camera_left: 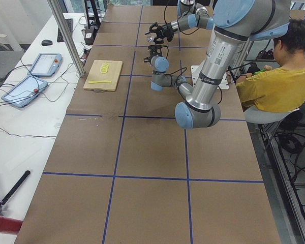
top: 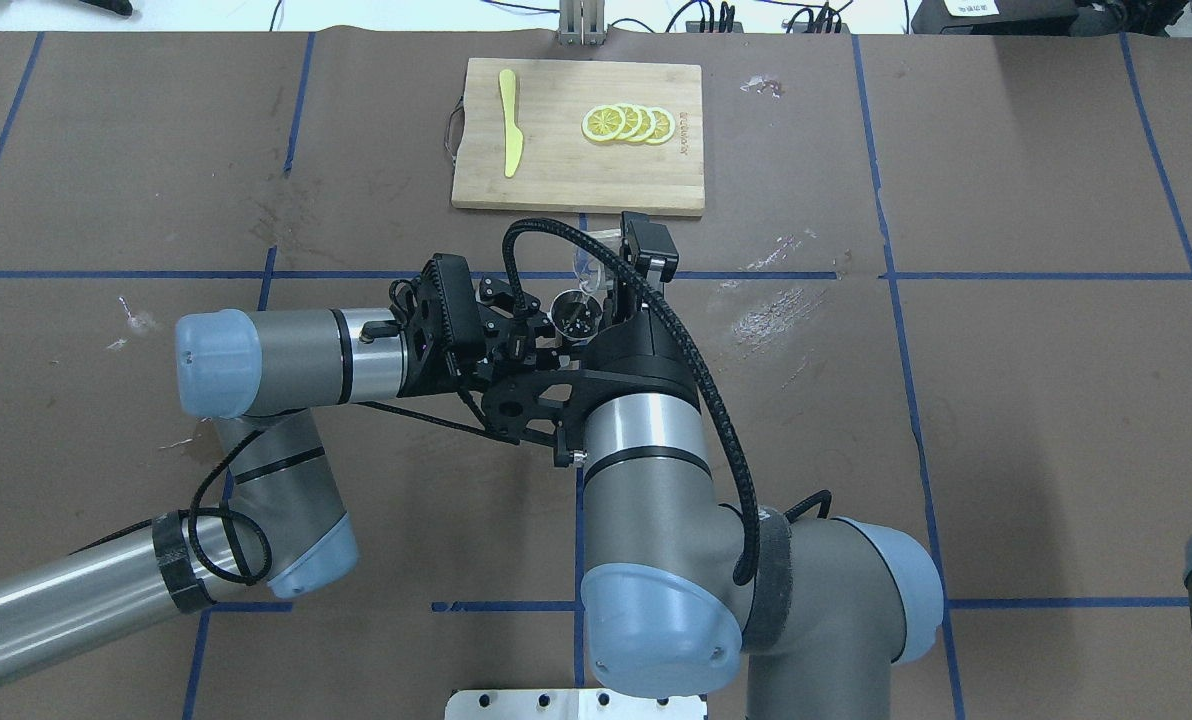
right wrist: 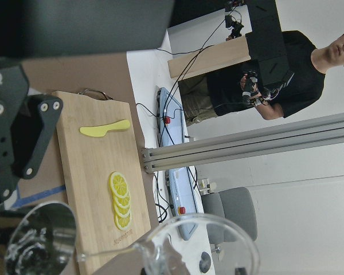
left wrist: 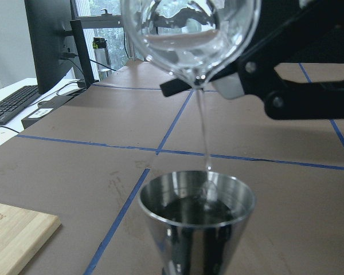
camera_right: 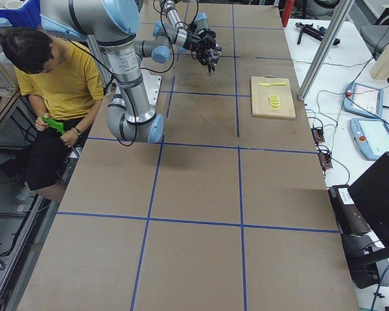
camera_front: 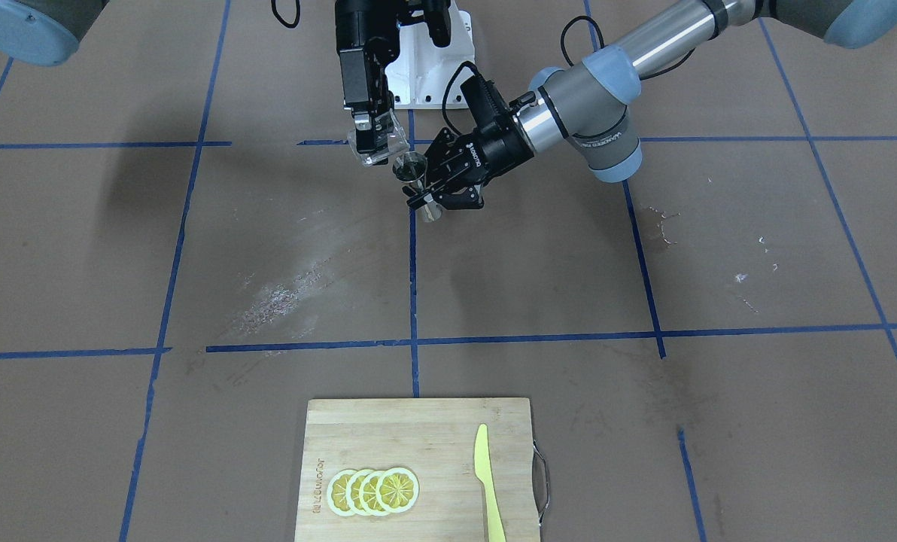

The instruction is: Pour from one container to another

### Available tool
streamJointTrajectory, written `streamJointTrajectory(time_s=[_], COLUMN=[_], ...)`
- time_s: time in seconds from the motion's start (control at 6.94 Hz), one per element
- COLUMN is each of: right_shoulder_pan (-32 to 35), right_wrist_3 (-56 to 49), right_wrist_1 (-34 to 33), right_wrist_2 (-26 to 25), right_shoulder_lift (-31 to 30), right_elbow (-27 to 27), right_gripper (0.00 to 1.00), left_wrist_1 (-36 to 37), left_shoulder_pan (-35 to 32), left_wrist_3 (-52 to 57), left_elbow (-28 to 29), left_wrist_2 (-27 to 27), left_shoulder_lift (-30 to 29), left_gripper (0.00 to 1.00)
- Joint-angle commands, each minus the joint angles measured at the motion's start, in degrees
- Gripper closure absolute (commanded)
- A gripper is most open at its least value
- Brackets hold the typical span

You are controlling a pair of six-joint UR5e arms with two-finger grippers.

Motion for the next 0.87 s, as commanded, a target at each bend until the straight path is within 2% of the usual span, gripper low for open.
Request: streamJointTrajectory(time_s=[0.0,0.14,0.43,0.72], right_shoulder_pan=[0.59,0.94,2.96,4.19], right_wrist_3=[4.43,5.34,7.63,14.45], right_wrist_1=[1.49,1.85,8.07,8.18], right_wrist_2=[0.58,1.28,6.27,8.30], right_shoulder_lift=[0.77,0.77,-0.19,-0.72], right_elbow=[0.27,0.44,1.06,1.41], right_gripper=[1.00,1.00,1.00,1.00], left_wrist_1=[-0.18,-0.18,-0.45,-0.45], left_shoulder_pan=[-0.03,-0.03,-0.03,-0.03], left_wrist_3=[-0.07,-0.07,-0.16,-0.25], left_elbow=[-0.03,-0.11,-0.12,-0.20], left_wrist_2=[0.00,0.09,0.09,0.09], left_shoulder_lift=[0.09,0.09,0.18,0.18], left_gripper=[1.00,1.00,1.00,1.00])
